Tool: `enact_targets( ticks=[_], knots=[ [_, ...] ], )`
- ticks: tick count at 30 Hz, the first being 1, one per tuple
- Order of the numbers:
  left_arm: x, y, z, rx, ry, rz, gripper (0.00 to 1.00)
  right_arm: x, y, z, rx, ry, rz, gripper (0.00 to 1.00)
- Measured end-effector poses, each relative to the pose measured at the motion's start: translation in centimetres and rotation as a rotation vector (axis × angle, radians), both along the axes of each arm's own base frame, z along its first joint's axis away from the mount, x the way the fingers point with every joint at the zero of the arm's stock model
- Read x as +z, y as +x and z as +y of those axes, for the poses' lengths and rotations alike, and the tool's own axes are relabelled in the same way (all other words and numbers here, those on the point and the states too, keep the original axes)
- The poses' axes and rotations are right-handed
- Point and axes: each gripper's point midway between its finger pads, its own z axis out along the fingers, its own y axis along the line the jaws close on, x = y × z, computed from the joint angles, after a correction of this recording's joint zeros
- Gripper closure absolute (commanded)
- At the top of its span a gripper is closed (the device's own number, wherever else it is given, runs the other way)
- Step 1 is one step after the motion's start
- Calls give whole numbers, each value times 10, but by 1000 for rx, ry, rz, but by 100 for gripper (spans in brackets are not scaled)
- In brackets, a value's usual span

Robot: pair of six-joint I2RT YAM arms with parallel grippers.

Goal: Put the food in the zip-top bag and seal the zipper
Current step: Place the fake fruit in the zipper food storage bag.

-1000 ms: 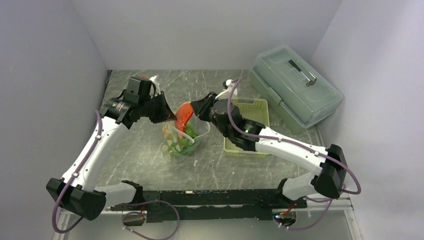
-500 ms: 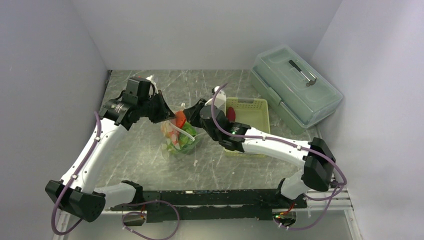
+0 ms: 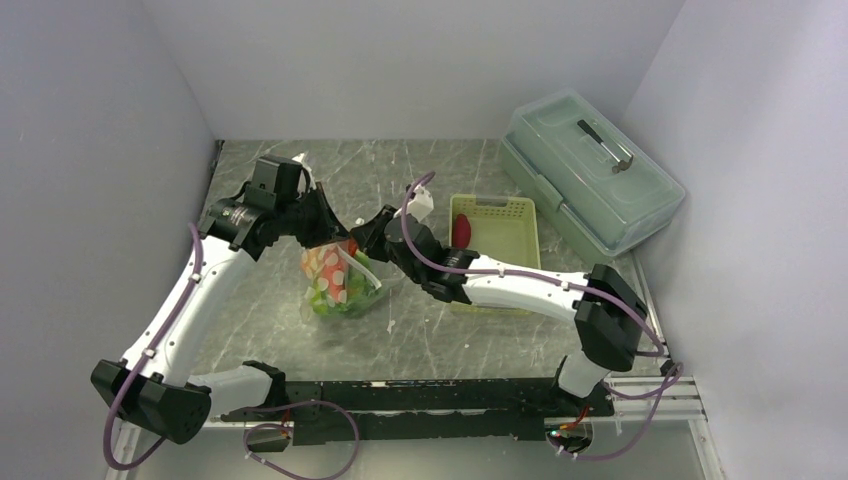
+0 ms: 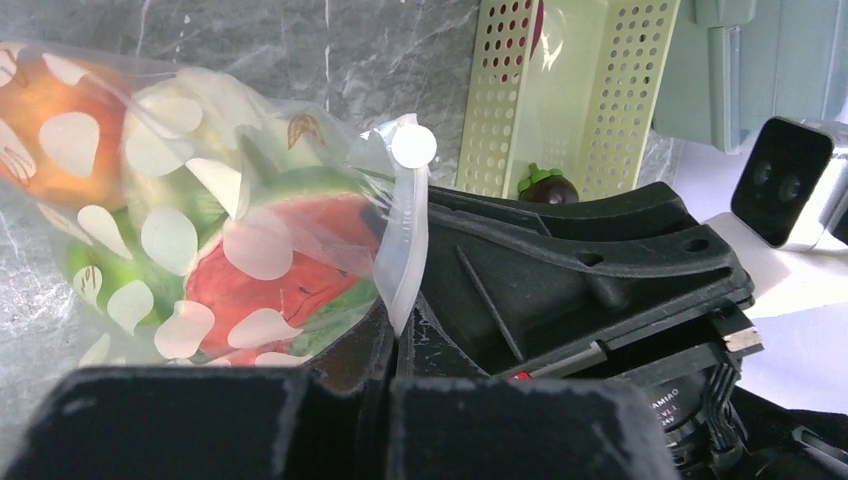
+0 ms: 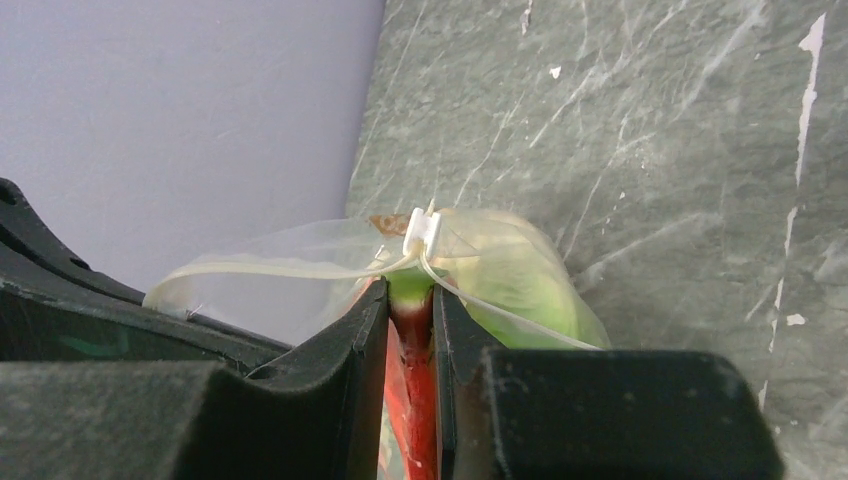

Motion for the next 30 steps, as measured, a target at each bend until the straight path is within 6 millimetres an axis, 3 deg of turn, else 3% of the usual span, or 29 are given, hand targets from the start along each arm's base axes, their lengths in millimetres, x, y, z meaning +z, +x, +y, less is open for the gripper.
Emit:
enact_targets(
  ticks=[11,25,30],
  knots=[
    [-12,-5,1,-6,8,42,100,-17,1,9,17,-5,25,100],
    [-11,-6,-1,-18,3,42,100,-26,6,-6,-34,-60,15,100],
    [-10,-7,-3,-29,-9,43,100,-18,2,-11,-22,-40,15,100]
  ],
)
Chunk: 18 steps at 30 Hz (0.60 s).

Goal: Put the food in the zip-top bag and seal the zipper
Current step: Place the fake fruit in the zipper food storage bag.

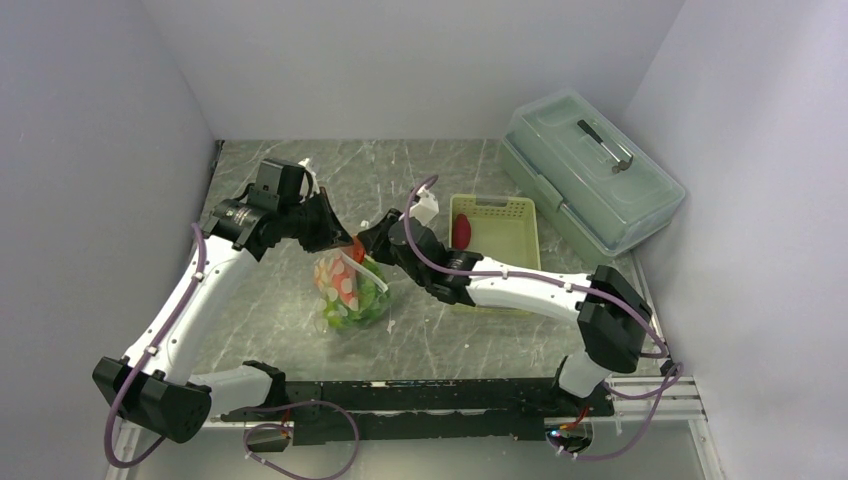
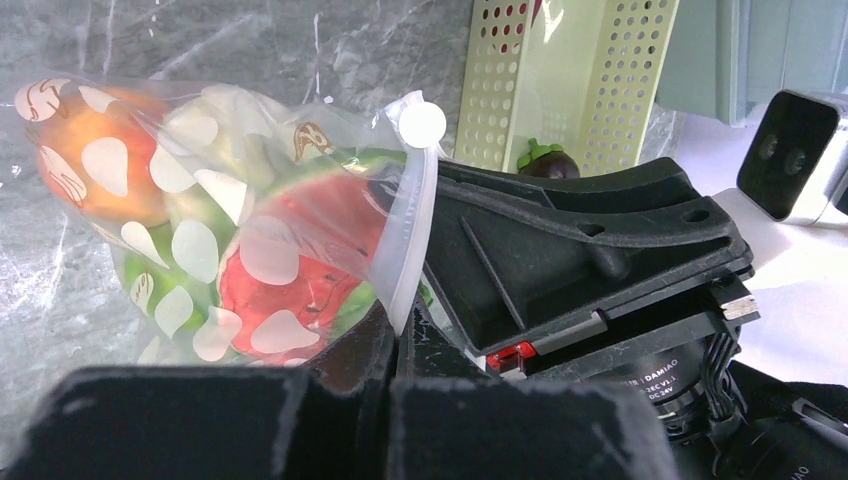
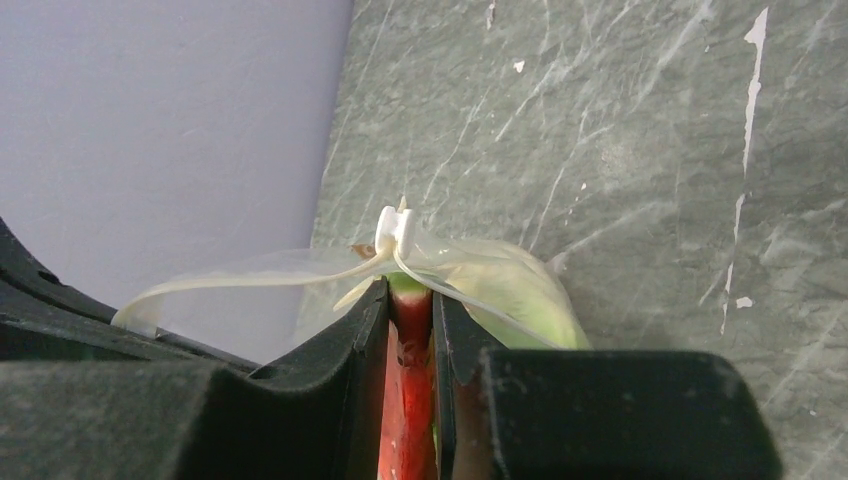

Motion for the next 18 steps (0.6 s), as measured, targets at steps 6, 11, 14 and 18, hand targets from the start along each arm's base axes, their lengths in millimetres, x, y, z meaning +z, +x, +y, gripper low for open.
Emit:
enact_targets(
  ticks=[6,11,14,18],
  knots=[
    [1,0,-1,-5,-7,0,100,3,-2,1,20,7,2,100],
    [2,-2,-3,-13,-16,3,100,2,-5,5,48,24,5,90],
    [1,-2,-3,-16,-18,6,100,-2,-8,5,63,30,7,76],
    [1,-3,-3,-16,-17,8,100,0,-11,1,73,32,0,64]
  ],
)
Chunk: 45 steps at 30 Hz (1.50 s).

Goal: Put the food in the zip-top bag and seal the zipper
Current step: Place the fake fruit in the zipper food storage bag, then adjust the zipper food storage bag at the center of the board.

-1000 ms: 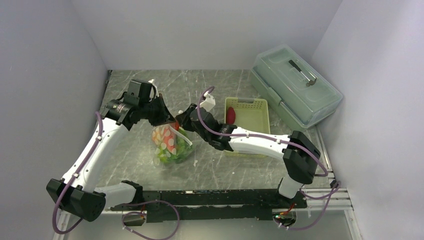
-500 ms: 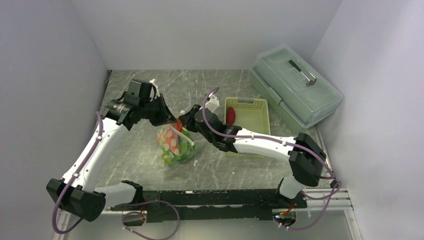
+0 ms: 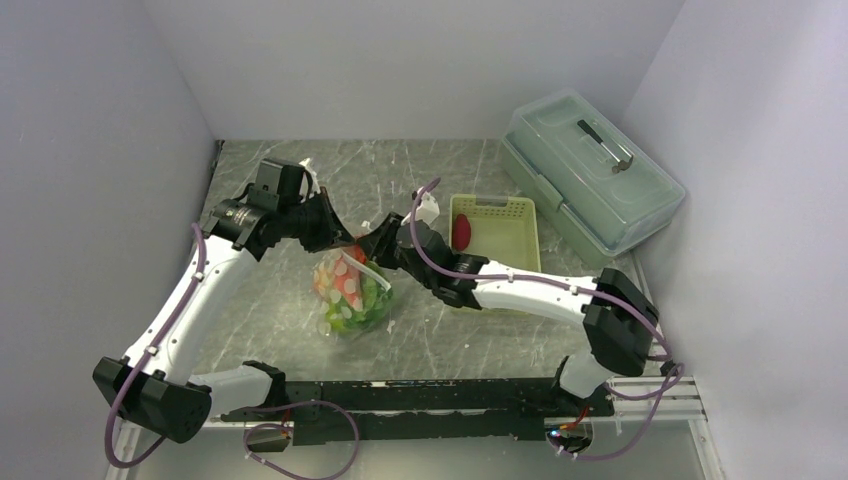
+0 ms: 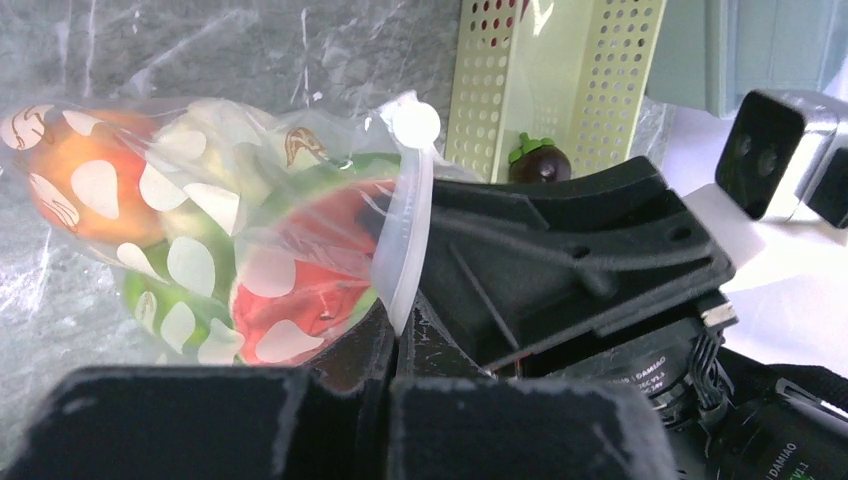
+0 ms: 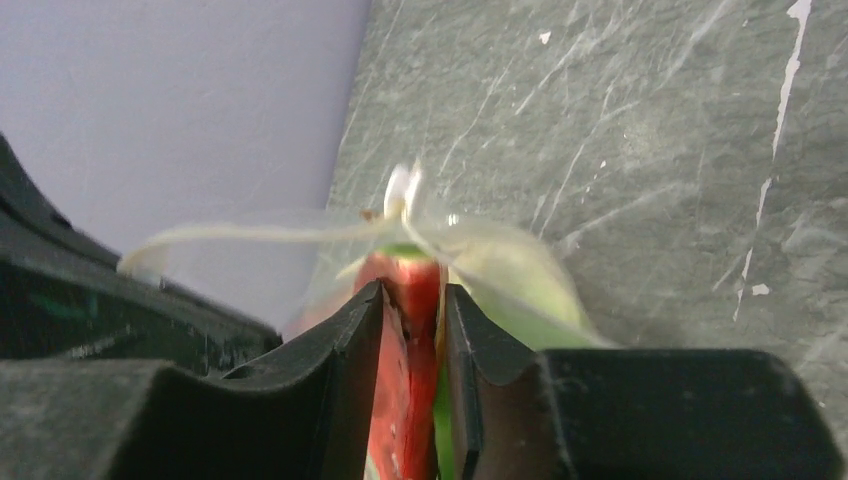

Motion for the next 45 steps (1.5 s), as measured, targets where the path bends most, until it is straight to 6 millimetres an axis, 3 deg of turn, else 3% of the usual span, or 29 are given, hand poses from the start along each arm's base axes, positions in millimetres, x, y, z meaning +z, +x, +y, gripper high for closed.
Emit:
enact_targets(
  ticks=[7,15,24,39,45],
  knots=[
    [9,9,-5,-5,-25,-51,100,17,-11,-8,46,-23,-42,48],
    [10,10,-5,-7,-28,-62,100,40,-19,-23,76,-52,-104,46],
    [10,10,-5,-10,-27,-62,100,52,-22,-46,75,-165,-156,46],
    [10,6,-8,-74,-21,-79,100,39,-3,-92,97,-455,-185,46],
    [11,3,-10,-103,-28,-84,100,9,-1,-91,191,-519,-123,47]
  ],
)
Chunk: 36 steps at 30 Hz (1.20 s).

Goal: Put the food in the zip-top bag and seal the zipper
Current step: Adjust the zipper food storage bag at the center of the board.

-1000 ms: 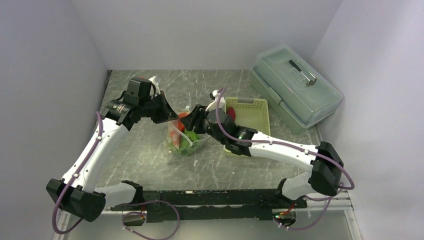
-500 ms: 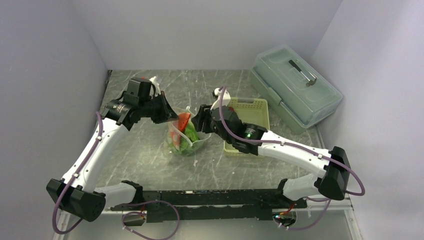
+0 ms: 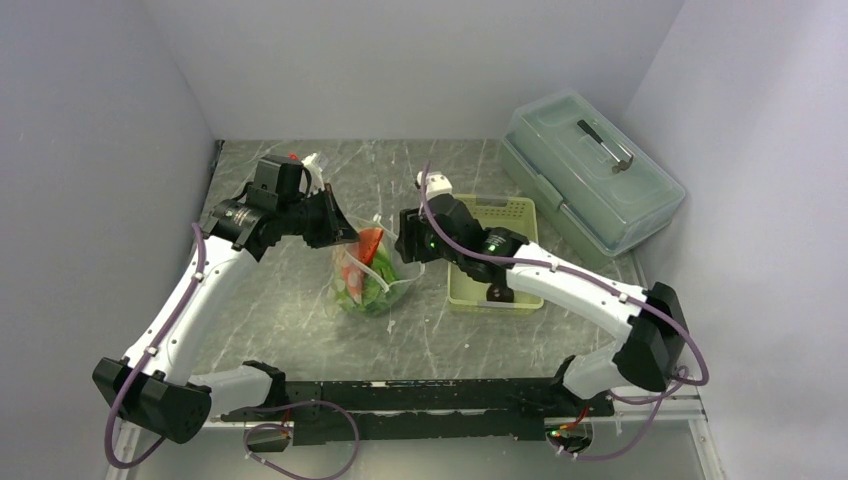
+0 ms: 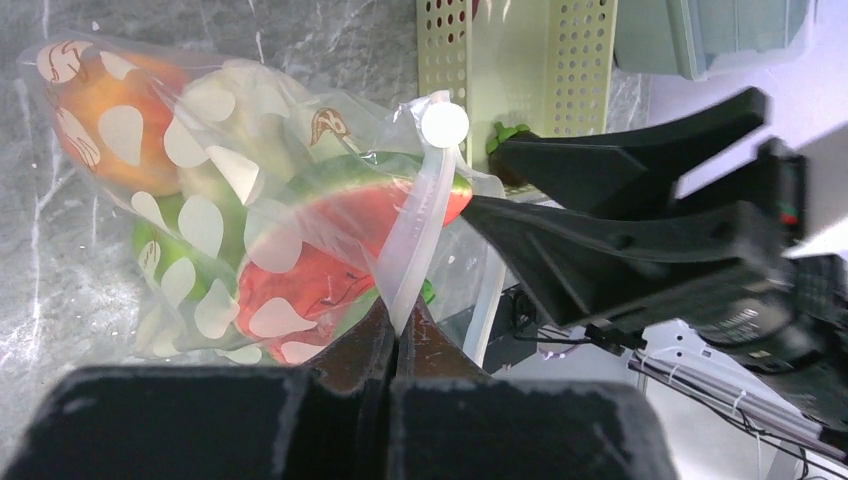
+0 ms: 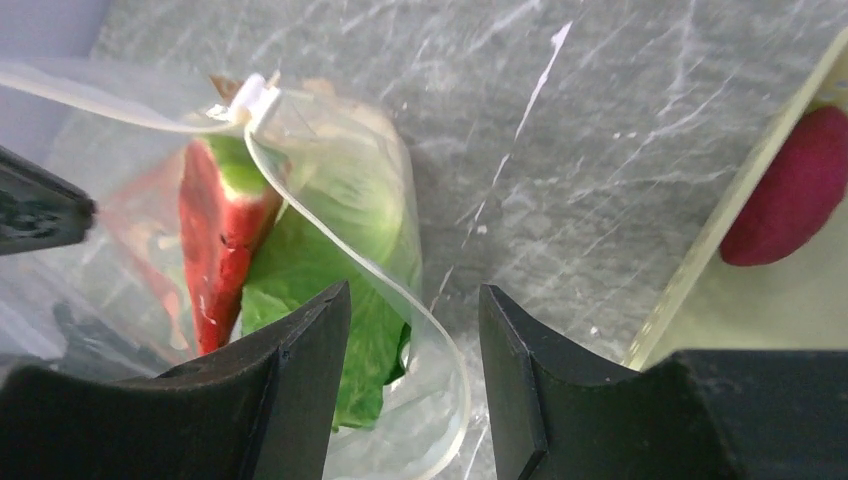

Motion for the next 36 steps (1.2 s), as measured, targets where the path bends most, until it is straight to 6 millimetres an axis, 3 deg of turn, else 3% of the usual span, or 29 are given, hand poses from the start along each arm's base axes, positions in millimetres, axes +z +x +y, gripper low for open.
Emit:
enact_targets(
  ticks=[3,4,10,18,24,29,32,36],
  knots=[
    [1,-2,-2,-15,-6,0,100,-20,-4,5,41,-38,48,50],
    [1,-2,-2,-20,-8,-1,100,-26,-4,6,52,-49,63,56],
    [4,-5,-3,-42,-13,-14,100,-39,-9,9,110,-72,102,100],
    [7,-9,3,-46,10,-48,100,-20,-6,8,120,-80,78,100],
    [7,-11,12,-21,44,-67,100,13,-2,4,125,-97,30,100],
    [-9,-14,17,-4,76,-36,100,37,1,-1,113,-114,-4,100],
    [-28,-17,18,-6,96,11,100,27,2,-4,103,-147,15,100],
    [-50,-18,18,-15,121,71,100,-9,4,-11,89,-227,78,100]
  ],
)
